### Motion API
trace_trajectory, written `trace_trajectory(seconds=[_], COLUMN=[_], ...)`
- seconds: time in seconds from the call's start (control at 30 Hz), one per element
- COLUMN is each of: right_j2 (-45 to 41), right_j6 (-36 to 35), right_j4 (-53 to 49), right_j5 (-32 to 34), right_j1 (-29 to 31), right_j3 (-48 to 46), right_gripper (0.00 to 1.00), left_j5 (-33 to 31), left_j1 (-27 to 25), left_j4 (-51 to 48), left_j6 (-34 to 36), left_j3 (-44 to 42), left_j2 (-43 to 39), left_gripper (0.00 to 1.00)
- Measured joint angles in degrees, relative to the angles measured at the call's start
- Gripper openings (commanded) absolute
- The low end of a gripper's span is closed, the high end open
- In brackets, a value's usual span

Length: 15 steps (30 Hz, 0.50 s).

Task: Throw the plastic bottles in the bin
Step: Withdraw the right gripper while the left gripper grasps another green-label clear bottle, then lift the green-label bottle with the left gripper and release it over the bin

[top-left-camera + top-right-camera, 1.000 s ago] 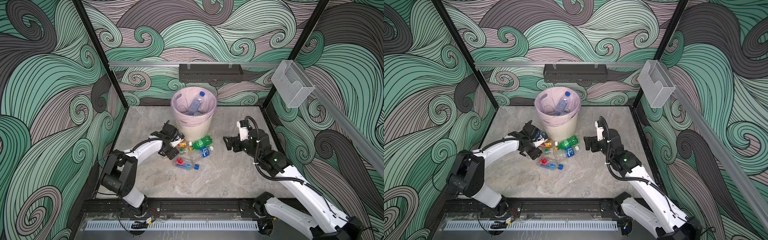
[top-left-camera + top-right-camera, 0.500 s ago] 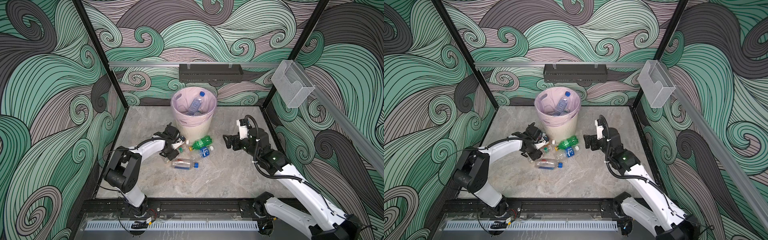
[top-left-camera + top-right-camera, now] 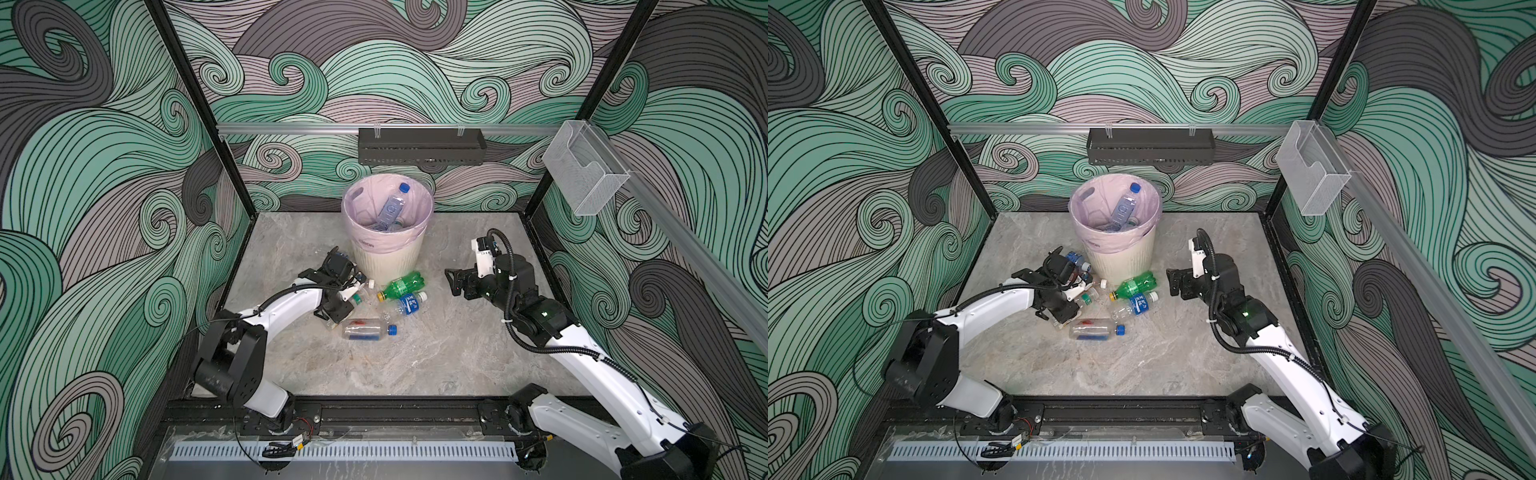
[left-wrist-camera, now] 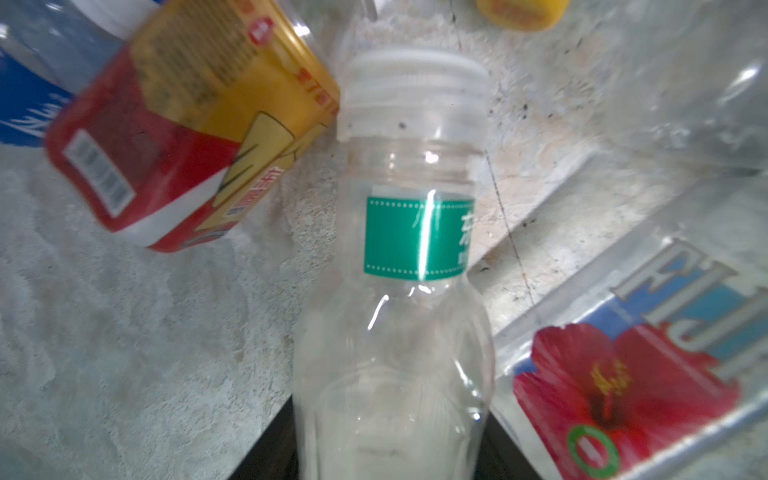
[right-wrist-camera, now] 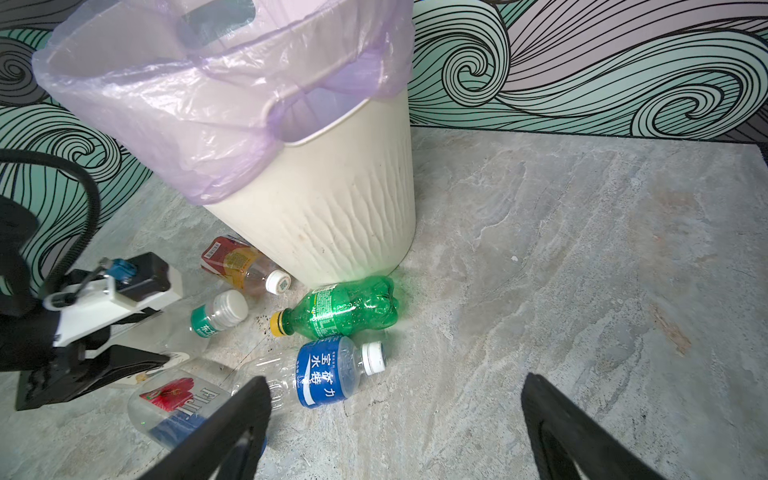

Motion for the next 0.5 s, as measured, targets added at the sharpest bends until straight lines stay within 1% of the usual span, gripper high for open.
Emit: trace_trajectory(seconds=[0.1, 0.2, 0.37, 0.5], right_j2=[0.09, 0.04, 0.13, 1.01], right_j6=[0.04, 0.24, 0.76, 0.90], right_j4=[0.28, 1.14, 1.33, 1.11], right_j5=[-0.22, -0.50, -1.29, -2.08], right_j1=[-0.09, -0.09, -0.09, -0.11], right_j3=[0.00, -0.50, -2.29, -2.27], right_gripper=[0.94, 0.94, 0.94, 0.94], left_j5=[-0.35, -2.49, -7.10, -8.46], left_j1=[0.00, -0.07, -0.09, -0.09], left_j4=[-0.13, -0.55, -0.66, 0.20], left_j6=[-2.05, -5.42, -14.19, -20.96], left_j3=[-1.29, -2.05, -3.96, -6.40], left_j2=[-6.71, -12.28, -20.35, -25.92], left_gripper=[0.49, 0.49, 0.50, 0.48])
